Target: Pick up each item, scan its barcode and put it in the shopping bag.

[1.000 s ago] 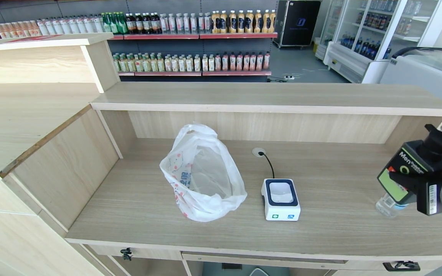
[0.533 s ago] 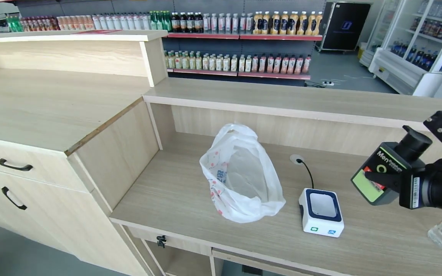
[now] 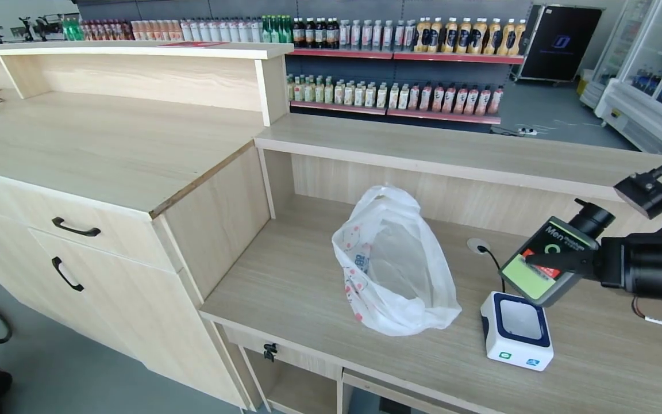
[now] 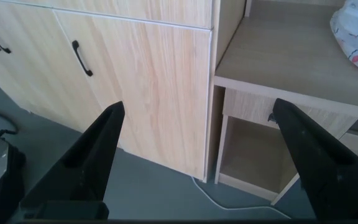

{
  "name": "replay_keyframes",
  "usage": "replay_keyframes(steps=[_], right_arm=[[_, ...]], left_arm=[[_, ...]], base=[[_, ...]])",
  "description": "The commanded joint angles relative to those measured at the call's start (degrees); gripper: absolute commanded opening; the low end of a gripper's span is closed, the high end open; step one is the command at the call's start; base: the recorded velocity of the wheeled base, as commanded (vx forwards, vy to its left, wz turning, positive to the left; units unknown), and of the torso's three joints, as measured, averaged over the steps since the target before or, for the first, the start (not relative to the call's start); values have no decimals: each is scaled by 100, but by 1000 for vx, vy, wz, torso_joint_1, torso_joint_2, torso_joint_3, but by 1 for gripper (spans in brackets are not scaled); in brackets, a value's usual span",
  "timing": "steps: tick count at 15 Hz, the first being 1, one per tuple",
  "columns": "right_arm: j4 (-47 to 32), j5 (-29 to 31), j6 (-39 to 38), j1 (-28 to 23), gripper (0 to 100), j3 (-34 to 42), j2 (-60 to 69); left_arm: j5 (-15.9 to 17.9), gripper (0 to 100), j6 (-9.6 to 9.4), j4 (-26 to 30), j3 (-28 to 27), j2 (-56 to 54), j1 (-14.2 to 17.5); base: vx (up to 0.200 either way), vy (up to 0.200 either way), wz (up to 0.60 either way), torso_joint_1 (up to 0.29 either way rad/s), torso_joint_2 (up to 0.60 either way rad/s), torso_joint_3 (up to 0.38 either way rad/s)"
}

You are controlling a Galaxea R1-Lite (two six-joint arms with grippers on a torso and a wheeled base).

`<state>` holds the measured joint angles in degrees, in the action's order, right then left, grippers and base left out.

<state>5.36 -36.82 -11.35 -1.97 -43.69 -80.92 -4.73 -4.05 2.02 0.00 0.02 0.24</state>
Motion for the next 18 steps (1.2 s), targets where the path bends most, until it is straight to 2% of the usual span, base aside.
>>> replay_keyframes(steps=[1, 4, 6, 8, 9, 11, 15, 18], right_arm=[[-44, -326, 10, -725, 0, -8, -530], [-53, -537, 19, -1226, 0, 45, -855], [-71, -537, 89, -1349, 0, 159, -882], [-343, -546, 423, -1464, 0, 221, -846], [-791, -555, 986, -1613, 0, 203, -829], [-1037, -766, 1434, -1824, 0, 203, -873], [-1020, -950, 1478, -2053, 0, 203, -925], [-1055, -941, 1864, -2290, 0, 282, -882]], left_arm=[[-2, 100, 0, 0, 0, -2, 2], [-2, 100, 0, 0, 0, -2, 2], [-2, 100, 0, 0, 0, -2, 2], [-2, 100, 0, 0, 0, -2, 2], [-2, 100, 0, 0, 0, -2, 2], [-2, 100, 0, 0, 0, -2, 2], [-2, 100, 0, 0, 0, -2, 2], [-2, 100, 0, 0, 0, -2, 2]], base=[[0, 0, 0, 0, 0, 0], [0, 0, 0, 0, 0, 0], [0, 0, 0, 0, 0, 0], [0, 0, 0, 0, 0, 0], [0, 0, 0, 0, 0, 0], [0, 0, 0, 0, 0, 0], [0, 0, 0, 0, 0, 0], [0, 0, 0, 0, 0, 0]])
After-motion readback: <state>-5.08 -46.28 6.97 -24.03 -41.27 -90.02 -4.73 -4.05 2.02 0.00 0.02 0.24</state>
